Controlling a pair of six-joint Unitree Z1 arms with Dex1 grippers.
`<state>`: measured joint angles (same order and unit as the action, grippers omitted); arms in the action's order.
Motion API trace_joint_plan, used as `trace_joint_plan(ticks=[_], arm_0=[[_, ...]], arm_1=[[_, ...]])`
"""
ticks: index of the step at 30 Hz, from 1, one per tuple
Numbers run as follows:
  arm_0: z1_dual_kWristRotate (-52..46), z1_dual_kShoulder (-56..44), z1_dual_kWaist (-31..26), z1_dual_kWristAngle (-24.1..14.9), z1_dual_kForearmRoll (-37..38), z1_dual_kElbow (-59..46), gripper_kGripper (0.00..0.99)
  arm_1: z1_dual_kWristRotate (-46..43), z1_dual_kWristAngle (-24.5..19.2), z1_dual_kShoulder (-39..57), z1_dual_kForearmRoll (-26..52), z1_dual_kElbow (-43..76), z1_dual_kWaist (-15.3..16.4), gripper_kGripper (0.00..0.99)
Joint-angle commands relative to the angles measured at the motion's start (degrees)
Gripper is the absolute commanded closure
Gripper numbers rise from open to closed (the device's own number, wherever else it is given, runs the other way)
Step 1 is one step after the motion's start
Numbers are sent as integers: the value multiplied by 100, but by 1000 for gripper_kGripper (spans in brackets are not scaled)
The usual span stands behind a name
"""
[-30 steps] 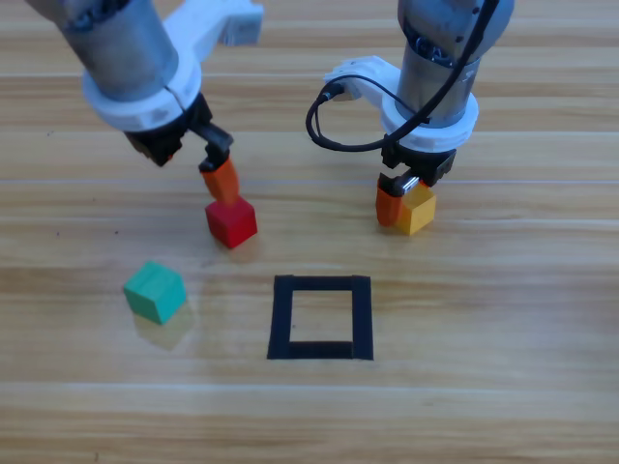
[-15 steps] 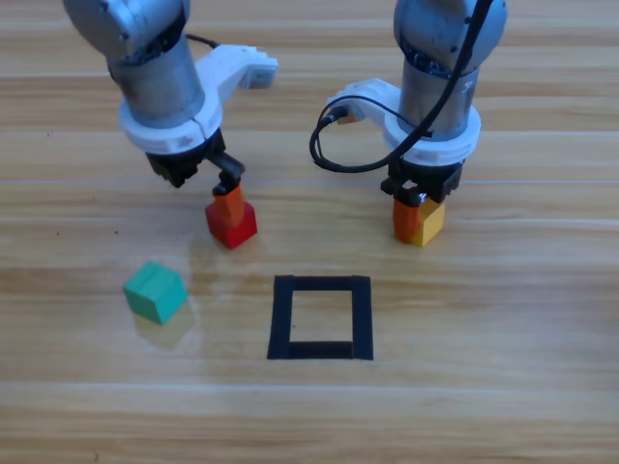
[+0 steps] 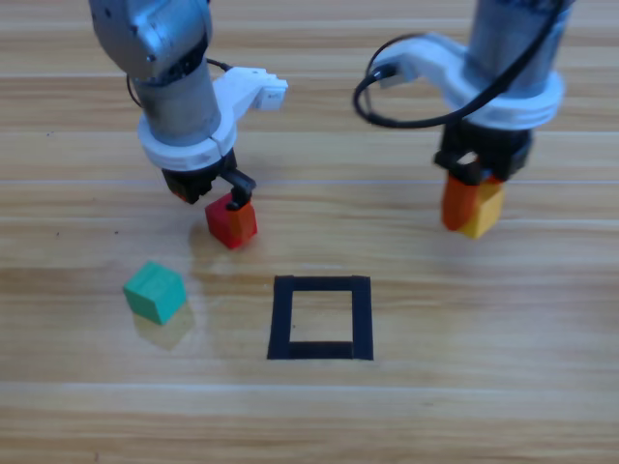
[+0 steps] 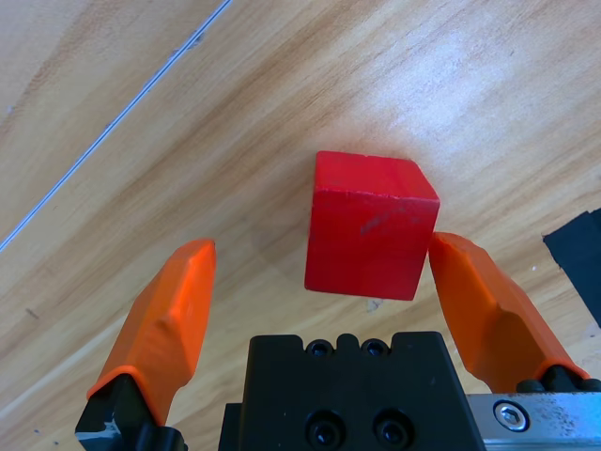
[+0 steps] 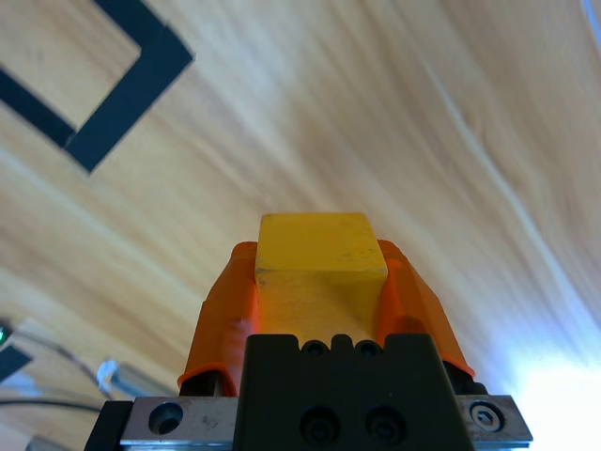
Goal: Stack the blocks in the rectangular block: red at the bottom, yellow in the middle, green on top
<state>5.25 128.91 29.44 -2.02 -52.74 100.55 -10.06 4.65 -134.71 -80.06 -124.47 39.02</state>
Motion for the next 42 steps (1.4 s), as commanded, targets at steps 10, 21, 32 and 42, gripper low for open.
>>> trace_joint_plan(ticks=[10, 21, 32, 42], arm_0=[[-227, 521, 325, 35, 344, -27, 117], [-270, 469, 299, -114, 344, -106, 708], [-2283, -24, 448, -9, -272, 114, 990], [-4269, -481, 1345, 132, -711, 316, 990]], arm_1=[[566, 344, 1606, 2118, 3228, -114, 990], [2526, 159, 1615, 2197, 3316, -114, 990], [3563, 177, 1879, 2197, 3307, -79, 990], [3669, 54, 1975, 2197, 3298, -52, 990]])
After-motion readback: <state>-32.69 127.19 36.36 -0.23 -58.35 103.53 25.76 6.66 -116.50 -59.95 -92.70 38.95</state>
